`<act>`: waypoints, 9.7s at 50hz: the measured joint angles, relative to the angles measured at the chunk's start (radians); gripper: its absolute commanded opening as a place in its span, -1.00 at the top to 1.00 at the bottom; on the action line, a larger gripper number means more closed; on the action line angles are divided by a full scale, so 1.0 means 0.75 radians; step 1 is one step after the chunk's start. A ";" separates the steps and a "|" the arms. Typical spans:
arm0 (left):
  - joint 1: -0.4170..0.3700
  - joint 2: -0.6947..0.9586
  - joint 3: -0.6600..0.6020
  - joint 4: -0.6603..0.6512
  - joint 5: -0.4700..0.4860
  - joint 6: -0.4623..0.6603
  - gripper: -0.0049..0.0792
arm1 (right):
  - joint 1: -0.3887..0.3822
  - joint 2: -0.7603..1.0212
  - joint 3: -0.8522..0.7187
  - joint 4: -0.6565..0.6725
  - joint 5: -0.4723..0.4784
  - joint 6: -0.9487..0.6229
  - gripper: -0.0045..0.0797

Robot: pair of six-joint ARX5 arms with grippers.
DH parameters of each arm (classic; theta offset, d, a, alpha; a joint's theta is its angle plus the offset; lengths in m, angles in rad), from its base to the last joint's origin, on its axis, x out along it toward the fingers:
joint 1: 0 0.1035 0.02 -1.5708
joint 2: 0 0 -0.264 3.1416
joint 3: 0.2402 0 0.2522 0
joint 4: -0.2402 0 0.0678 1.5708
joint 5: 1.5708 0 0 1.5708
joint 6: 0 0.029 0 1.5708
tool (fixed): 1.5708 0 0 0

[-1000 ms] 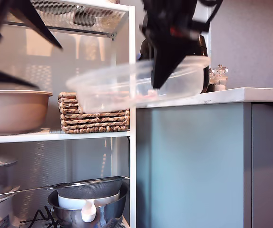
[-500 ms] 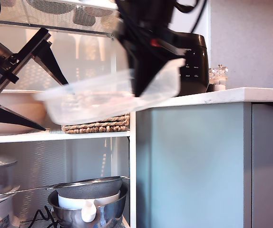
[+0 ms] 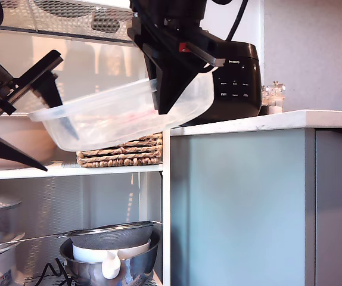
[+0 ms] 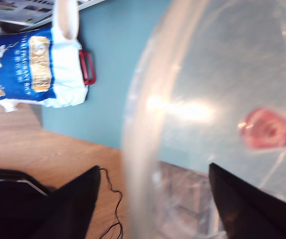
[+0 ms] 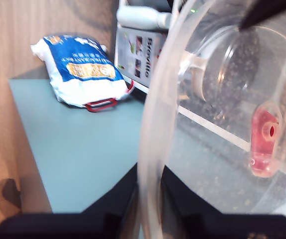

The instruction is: Pick up the plastic microwave lid from the counter next to you, then place it on the shelf

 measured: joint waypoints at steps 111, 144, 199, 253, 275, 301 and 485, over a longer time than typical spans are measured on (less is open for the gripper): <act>0.141 0.102 0.000 0.330 -0.089 -0.193 0.93 | 0.018 -0.466 0.402 -0.463 0.133 1.382 0.92; 0.136 0.102 0.341 -0.071 -0.492 -0.502 0.92 | -0.004 -0.650 0.411 -0.640 0.132 1.440 0.92; 0.252 0.455 1.042 -0.625 -0.910 -0.748 0.90 | -0.004 -0.650 0.411 -0.726 -0.037 1.487 0.92; 0.371 0.646 1.256 -0.644 -0.891 -0.564 0.09 | -0.004 -0.650 0.411 -0.723 -0.057 1.502 0.92; 0.366 0.646 1.261 -0.619 -0.897 -0.487 0.09 | -0.004 -0.650 0.411 -0.720 -0.133 1.503 0.92; 0.349 0.599 1.308 -0.778 -0.839 -0.032 0.09 | -0.004 -0.650 0.411 -0.721 -0.164 1.490 0.92; 0.090 -0.668 -0.151 0.098 -0.884 0.987 0.94 | -1.268 -1.126 -1.129 1.131 -0.395 1.472 0.92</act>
